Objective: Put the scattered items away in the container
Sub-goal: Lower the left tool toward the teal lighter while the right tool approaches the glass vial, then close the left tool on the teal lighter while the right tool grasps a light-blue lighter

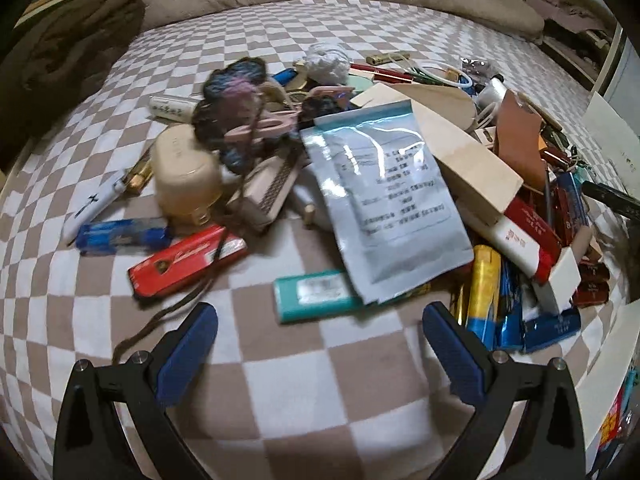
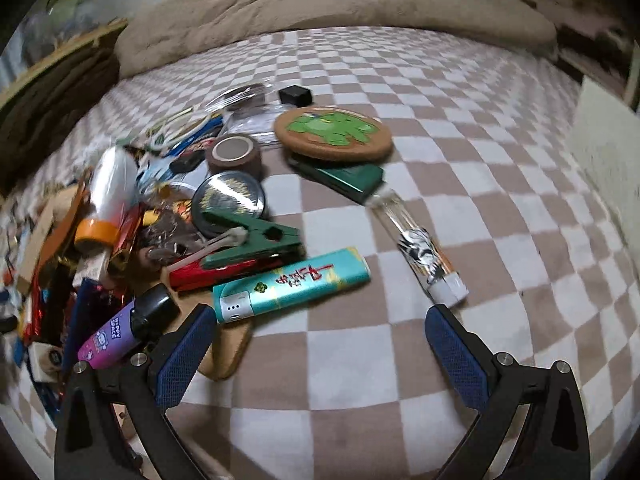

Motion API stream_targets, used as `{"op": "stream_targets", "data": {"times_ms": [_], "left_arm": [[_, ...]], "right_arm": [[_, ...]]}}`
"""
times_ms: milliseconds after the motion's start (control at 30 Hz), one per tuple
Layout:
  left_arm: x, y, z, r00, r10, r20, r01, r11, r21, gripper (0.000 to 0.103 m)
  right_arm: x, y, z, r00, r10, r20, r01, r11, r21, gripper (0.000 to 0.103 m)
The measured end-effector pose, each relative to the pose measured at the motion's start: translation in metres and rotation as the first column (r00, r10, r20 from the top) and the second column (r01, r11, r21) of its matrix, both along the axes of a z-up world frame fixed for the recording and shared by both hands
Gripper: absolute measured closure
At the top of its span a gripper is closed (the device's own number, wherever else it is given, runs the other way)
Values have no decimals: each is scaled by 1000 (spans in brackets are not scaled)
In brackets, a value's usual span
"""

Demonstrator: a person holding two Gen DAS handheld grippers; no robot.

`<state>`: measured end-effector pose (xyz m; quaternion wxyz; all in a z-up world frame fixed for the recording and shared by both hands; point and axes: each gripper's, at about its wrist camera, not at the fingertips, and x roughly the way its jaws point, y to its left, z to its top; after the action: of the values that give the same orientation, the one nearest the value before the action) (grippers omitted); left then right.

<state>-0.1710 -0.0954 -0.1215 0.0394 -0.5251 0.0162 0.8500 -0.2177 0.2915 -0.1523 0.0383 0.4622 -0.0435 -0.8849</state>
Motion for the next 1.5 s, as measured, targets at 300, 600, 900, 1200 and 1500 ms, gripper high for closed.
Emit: {"op": "stream_targets", "data": {"times_ms": [300, 600, 900, 1200, 1500], "left_arm": [[-15, 25, -7, 999, -8, 40, 10, 999, -49, 0], [-1, 26, -10, 997, -43, -62, 37, 995, -94, 6], [9, -2, -3, 993, -47, -106, 44, 999, -32, 18], [30, -12, -2, 985, -27, -168, 21, 999, -35, 18], [45, -17, -6, 975, 14, -223, -24, 999, -45, 18]], "right_arm": [[4, -5, -3, 999, 2, -37, -1, 1000, 22, 0], [-3, 5, -4, 998, 20, -64, -25, 997, -80, 0], [-8, -5, -1, 981, 195, 1, -195, 981, 17, 0], [-17, -14, -4, 966, 258, 4, -257, 966, 36, 8], [-27, -12, -7, 960, 280, 4, -280, 960, 14, 18]]}}
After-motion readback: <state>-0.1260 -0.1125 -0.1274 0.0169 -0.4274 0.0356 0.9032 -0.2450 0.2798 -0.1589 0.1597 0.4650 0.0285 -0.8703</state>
